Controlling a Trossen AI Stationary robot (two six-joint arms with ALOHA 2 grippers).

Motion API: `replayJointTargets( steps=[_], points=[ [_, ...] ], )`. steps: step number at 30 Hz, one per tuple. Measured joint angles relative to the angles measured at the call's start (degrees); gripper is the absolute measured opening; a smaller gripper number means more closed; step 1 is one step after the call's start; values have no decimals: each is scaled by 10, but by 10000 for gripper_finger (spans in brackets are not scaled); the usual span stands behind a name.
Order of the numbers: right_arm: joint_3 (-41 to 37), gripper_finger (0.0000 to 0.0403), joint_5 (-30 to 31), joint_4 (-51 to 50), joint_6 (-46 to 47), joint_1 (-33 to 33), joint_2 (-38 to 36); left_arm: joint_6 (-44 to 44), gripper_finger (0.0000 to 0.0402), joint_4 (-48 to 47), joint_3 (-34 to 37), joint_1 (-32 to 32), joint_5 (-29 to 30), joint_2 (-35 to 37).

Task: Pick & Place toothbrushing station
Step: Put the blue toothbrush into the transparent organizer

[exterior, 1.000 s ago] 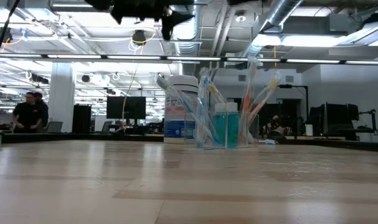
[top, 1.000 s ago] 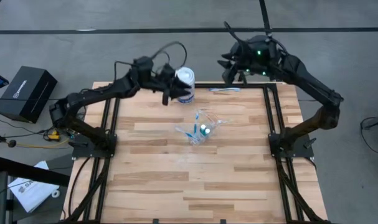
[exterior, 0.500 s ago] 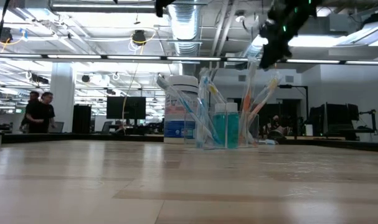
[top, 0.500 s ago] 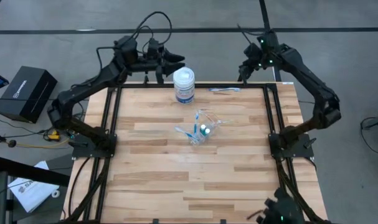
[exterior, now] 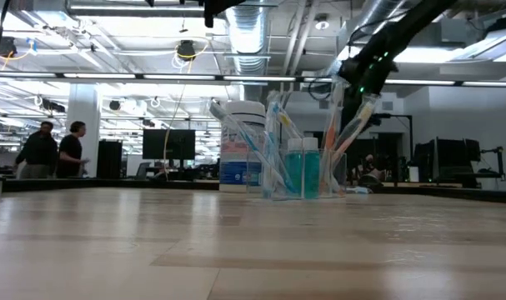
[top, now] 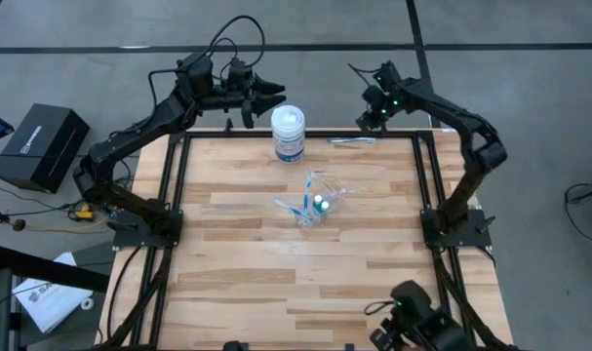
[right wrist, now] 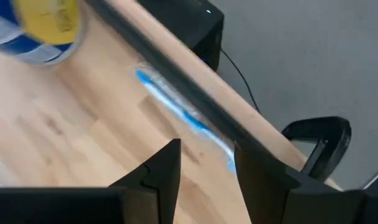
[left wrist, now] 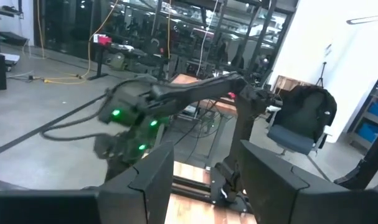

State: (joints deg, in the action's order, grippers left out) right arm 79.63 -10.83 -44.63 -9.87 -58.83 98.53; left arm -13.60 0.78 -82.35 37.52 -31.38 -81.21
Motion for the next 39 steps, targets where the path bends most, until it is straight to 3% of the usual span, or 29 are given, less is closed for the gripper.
replayJointTargets(
  steps=[14,24,39],
  points=[
    [54,154,3,-28,34,-31,134,17,172,-64,0,34,-37,0],
    [54,113,-18,-44,17,-56,137,18,172,-64,0,45,-40,0],
    [53,177,-28,-92,-37,-53,172,18,172,-64,0,45,-39,0]
  ],
)
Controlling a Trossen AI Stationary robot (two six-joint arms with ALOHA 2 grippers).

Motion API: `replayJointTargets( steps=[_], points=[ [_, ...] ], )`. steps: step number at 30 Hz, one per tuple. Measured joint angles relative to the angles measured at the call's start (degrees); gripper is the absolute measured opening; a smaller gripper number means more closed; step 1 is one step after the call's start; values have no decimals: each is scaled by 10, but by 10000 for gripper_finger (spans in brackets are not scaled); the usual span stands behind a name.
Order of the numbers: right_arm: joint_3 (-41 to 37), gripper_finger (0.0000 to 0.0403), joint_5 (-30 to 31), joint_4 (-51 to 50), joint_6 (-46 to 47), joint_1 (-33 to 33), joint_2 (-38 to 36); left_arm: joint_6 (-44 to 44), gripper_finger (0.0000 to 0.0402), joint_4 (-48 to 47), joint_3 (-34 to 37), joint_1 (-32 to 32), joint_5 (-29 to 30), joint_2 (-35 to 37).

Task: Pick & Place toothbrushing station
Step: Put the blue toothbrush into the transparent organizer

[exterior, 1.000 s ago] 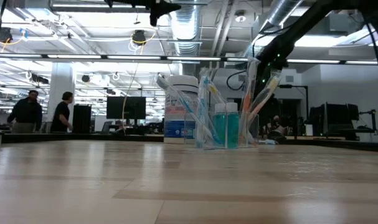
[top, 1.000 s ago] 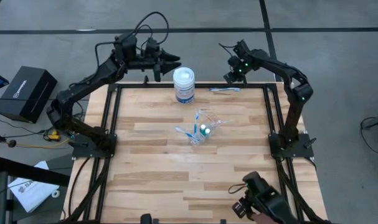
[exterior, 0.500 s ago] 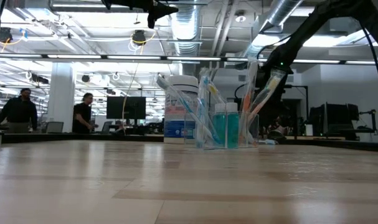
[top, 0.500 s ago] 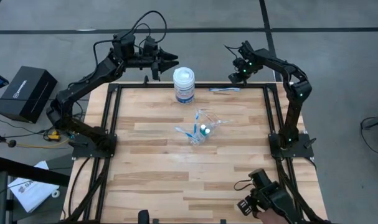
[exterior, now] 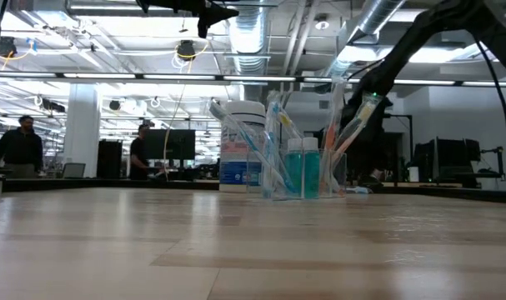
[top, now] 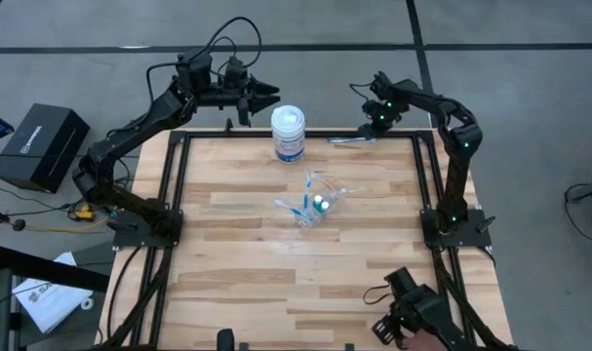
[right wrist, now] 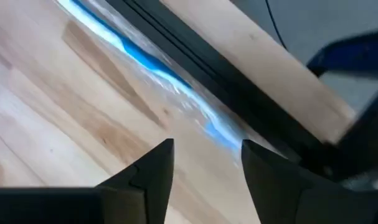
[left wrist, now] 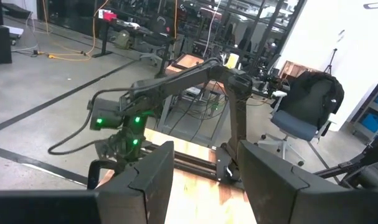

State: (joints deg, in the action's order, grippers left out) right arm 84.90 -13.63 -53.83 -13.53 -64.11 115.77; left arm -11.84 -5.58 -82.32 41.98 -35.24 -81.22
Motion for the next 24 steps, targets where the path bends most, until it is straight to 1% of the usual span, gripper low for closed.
replayJointTargets(
  steps=[5,11,17,24],
  points=[
    [0,166,1,33,5,11,3,0,172,0,0,0,1,0],
    [-3,152,-1,28,9,11,9,0,172,-2,0,0,1,0],
    [-37,154,-4,34,9,10,9,0,172,-11,0,0,1,0],
    [-39,157,-2,61,15,10,9,11,172,-24,0,1,0,0]
  ],
)
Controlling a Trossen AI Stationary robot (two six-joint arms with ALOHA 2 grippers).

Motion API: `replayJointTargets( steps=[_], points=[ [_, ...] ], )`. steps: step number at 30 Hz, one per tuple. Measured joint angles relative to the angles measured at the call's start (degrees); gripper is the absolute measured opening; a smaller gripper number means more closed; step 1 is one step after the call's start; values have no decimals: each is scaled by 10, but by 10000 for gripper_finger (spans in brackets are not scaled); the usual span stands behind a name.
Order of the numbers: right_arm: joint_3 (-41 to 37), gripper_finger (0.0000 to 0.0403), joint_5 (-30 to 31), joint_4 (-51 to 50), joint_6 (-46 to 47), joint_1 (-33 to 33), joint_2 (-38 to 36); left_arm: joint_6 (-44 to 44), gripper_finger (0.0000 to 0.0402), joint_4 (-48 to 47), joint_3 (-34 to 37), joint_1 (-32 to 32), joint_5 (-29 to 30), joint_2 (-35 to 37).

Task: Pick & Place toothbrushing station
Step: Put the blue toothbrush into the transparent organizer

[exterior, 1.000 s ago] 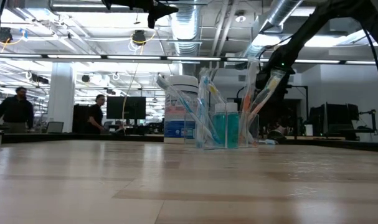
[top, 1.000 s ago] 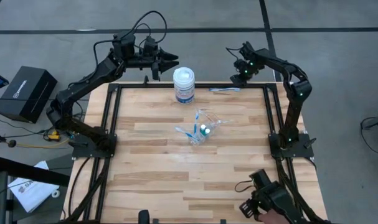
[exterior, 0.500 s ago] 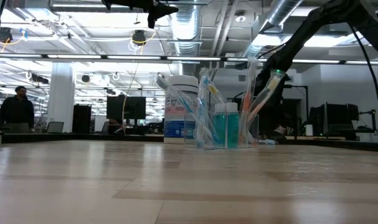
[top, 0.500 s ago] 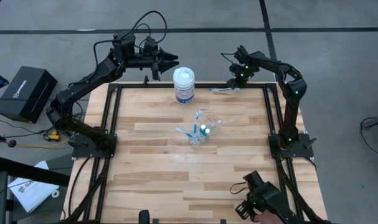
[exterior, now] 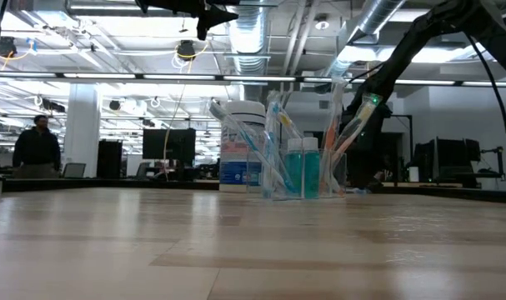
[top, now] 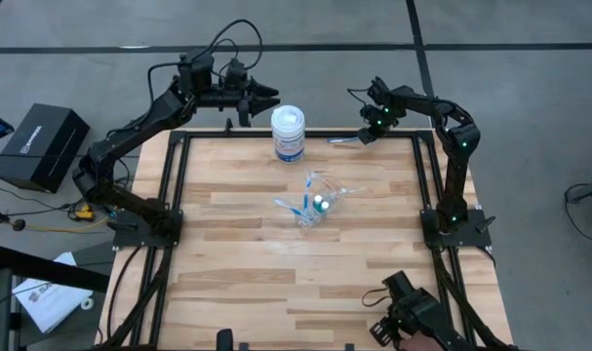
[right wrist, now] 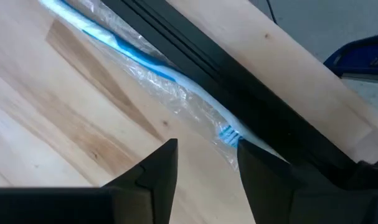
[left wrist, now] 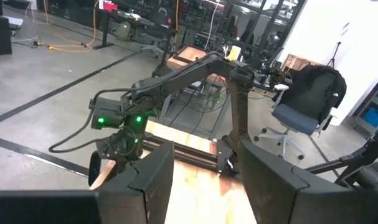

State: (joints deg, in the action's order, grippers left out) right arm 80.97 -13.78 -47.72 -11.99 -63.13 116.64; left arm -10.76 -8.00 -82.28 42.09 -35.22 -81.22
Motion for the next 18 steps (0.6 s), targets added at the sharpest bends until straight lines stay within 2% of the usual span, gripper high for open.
replayJointTargets(
  steps=[18],
  points=[
    [31,154,-12,-14,2,-6,-2,0,172,-1,0,1,-4,0]
  ],
)
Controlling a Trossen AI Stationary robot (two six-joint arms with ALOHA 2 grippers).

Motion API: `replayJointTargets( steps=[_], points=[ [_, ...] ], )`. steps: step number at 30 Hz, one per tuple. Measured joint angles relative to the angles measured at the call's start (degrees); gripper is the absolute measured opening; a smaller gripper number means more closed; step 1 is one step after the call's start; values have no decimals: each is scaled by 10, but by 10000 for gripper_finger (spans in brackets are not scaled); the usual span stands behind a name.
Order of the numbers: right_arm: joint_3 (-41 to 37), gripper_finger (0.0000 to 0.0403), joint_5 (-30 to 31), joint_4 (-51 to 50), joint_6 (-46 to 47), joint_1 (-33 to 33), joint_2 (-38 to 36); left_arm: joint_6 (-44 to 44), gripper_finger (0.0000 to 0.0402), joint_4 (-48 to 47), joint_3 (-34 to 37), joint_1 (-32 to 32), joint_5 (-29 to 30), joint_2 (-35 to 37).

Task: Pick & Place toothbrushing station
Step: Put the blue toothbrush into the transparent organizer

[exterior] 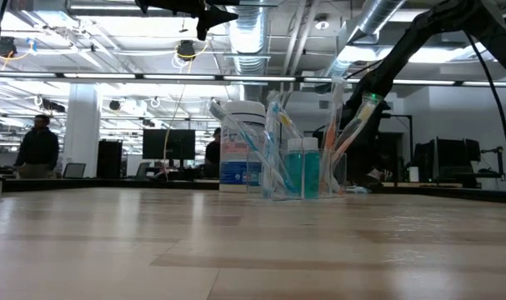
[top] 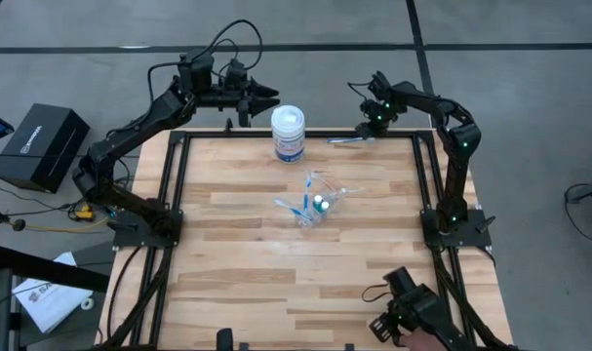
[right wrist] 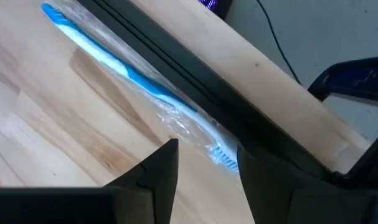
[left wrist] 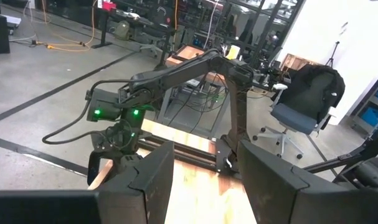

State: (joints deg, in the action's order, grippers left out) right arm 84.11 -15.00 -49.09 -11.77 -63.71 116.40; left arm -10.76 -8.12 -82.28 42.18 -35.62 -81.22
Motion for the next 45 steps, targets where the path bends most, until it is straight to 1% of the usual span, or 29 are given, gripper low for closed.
replayJointTargets(
  steps=[11,16,20,26,28,31,35,39,45],
  points=[
    [-23,156,0,3,-2,-14,1,4,172,0,0,24,-2,0],
    [-23,143,0,8,4,-12,1,1,172,0,0,33,-9,0],
    [-23,108,16,16,15,-8,1,1,172,0,0,32,-10,0],
    [-23,17,16,17,22,-8,2,1,172,0,0,32,-13,0],
    [-23,6,16,16,22,-9,3,1,172,0,0,32,-18,0],
    [-22,15,8,5,28,-8,17,0,172,0,0,32,-22,0],
    [-20,31,-38,-12,23,-7,30,0,172,0,0,32,-24,0],
    [-20,73,-35,-8,21,-5,24,3,172,0,0,32,-24,0],
    [2,145,-31,-10,19,-8,24,4,172,0,1,32,-24,0]
  ],
)
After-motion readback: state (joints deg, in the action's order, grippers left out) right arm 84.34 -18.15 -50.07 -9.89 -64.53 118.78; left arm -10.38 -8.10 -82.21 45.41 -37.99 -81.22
